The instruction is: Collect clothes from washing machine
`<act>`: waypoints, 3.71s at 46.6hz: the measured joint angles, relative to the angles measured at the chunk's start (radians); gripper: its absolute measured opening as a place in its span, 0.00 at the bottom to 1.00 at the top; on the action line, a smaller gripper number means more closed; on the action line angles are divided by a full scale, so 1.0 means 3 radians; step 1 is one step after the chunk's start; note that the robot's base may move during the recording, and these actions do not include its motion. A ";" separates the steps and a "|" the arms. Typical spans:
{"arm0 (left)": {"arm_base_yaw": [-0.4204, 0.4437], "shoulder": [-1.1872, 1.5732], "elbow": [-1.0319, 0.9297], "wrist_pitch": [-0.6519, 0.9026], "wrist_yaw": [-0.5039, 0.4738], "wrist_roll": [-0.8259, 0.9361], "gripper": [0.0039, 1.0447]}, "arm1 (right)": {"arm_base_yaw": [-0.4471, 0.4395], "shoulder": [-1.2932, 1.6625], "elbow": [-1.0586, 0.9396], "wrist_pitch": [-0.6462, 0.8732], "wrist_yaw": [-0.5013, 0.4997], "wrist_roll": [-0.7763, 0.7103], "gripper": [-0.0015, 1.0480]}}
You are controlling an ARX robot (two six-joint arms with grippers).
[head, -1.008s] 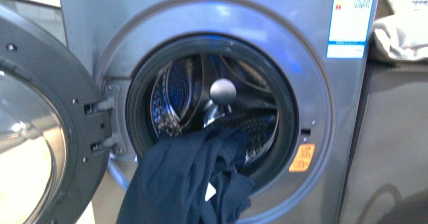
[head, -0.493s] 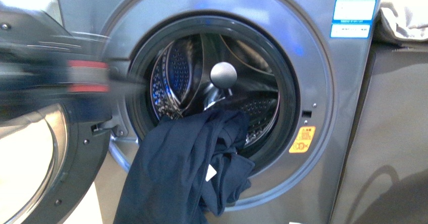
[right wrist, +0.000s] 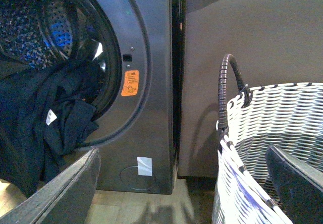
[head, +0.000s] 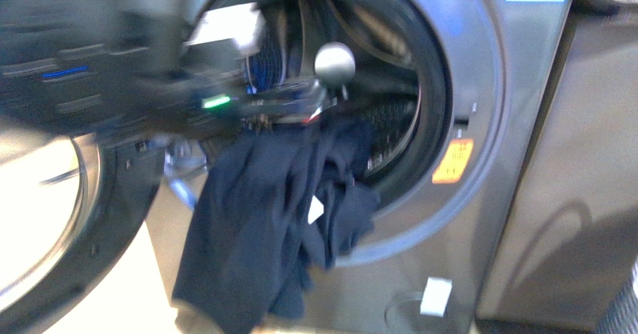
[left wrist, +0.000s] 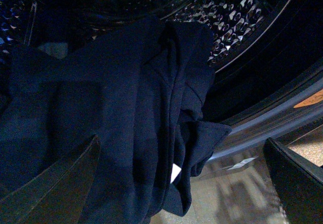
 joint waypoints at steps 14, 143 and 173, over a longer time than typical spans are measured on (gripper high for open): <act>-0.0048 0.0856 0.1157 -0.0453 -0.0249 -0.0048 0.94 | 0.0001 0.0000 0.0000 0.0000 0.0000 0.0000 0.93; -0.0221 -0.2136 0.0069 -0.0760 0.0320 0.0707 0.09 | 0.0001 0.0000 0.0000 0.0000 0.0000 -0.0001 0.93; -0.1316 -0.1180 0.2363 -0.1633 0.0251 0.0612 0.09 | 0.0000 0.0001 0.0000 0.0001 -0.0008 0.0000 0.93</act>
